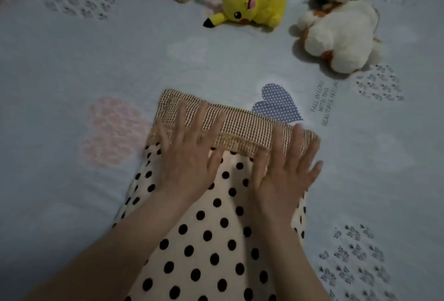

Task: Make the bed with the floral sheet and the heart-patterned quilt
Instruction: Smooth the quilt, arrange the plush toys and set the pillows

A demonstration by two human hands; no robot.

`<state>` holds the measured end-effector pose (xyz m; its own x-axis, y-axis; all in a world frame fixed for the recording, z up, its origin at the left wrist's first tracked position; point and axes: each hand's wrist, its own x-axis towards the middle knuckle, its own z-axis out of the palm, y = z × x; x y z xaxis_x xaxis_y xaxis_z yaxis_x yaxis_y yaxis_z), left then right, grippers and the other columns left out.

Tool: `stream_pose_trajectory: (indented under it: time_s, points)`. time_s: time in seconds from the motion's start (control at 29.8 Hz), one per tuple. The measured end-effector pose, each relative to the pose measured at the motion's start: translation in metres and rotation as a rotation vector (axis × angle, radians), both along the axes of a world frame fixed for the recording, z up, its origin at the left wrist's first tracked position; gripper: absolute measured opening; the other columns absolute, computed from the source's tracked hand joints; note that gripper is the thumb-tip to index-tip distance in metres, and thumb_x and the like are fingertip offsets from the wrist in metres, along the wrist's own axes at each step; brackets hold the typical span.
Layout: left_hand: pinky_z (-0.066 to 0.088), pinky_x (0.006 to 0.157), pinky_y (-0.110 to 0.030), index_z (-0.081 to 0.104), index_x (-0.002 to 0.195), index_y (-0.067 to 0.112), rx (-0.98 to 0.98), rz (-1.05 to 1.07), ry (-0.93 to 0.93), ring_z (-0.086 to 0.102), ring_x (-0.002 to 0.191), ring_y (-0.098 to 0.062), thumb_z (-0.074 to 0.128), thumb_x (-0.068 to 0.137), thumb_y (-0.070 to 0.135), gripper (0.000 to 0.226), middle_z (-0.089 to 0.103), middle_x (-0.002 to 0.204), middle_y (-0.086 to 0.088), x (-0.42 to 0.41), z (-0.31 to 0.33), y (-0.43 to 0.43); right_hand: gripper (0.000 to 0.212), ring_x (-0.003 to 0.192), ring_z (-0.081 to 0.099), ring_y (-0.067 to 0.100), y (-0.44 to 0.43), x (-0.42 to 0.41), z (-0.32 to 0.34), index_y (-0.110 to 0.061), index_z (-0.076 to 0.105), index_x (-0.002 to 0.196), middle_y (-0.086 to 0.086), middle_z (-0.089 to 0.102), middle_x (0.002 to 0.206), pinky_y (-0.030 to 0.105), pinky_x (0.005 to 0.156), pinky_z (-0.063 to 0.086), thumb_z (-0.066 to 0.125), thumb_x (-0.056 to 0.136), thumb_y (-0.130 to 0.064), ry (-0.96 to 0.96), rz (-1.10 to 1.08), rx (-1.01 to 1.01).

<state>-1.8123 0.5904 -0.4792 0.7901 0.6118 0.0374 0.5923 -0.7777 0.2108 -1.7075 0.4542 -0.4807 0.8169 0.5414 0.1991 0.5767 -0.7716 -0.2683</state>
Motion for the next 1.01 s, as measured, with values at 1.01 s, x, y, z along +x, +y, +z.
stream_pose_trajectory:
  time_s: [1.01]
  points:
    - [0.007,0.116,-0.064,0.009,0.157,0.036,-0.125,-0.165,0.324,-0.002,0.151,-0.032,0.02,0.104,0.05,0.056,0.003,0.166,-0.002,-0.145,-0.044,-0.111,0.053,0.15,0.006,0.038,-0.078,-0.158,-0.039,-0.029,0.021,0.156,0.006,0.013,0.164,0.067,0.112,0.012,0.027,0.105,-0.042,0.225,0.102,-0.321]
